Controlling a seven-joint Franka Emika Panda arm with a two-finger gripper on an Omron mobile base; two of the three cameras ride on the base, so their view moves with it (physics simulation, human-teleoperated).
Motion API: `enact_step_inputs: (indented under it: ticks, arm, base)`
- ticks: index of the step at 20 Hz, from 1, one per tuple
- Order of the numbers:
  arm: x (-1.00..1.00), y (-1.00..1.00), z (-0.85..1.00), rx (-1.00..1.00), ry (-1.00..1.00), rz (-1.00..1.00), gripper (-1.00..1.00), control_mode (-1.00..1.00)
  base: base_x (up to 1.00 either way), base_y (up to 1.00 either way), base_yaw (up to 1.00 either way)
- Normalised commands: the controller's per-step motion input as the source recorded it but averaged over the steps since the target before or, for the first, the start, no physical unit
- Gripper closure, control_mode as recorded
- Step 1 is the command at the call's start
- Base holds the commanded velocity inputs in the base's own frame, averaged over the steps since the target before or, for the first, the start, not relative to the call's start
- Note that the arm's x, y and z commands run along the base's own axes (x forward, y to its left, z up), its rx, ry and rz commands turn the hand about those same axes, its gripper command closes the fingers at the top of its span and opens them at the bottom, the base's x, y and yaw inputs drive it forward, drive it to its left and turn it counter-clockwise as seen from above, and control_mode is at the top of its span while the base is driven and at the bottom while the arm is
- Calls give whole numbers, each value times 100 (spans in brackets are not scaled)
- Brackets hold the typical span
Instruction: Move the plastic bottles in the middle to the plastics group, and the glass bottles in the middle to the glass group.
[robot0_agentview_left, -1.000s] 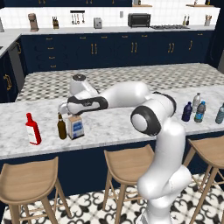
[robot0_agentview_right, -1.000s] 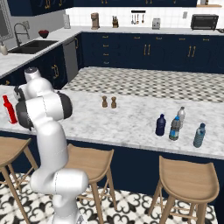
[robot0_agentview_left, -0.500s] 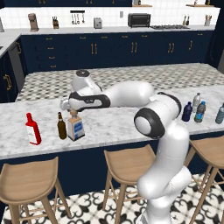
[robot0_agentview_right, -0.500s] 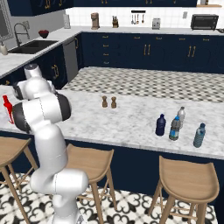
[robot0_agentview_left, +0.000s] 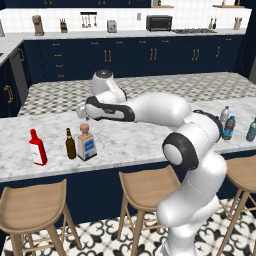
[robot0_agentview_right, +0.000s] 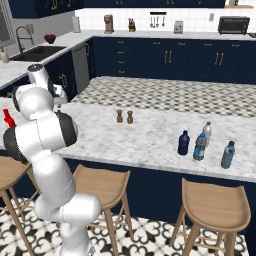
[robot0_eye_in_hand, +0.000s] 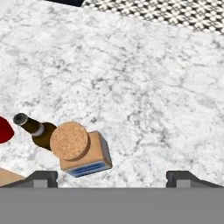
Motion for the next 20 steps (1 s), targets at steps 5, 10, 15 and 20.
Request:
enact_step_inputs:
  ticks: [5, 10, 15, 20]
  arm:
    - [-56, -91, 16, 0, -10, -6, -100, -100]
    - [-82, -86, 10, 0, -5, -5, -100, -100]
    - [-92, -65, 14, 0, -2, -2, -100, -100]
    - [-100, -60, 3, 0, -9, -1, -100, -100]
  base:
    - [0, 0, 0]
    - [0, 0, 0]
    - [0, 0, 0]
    - [0, 0, 0]
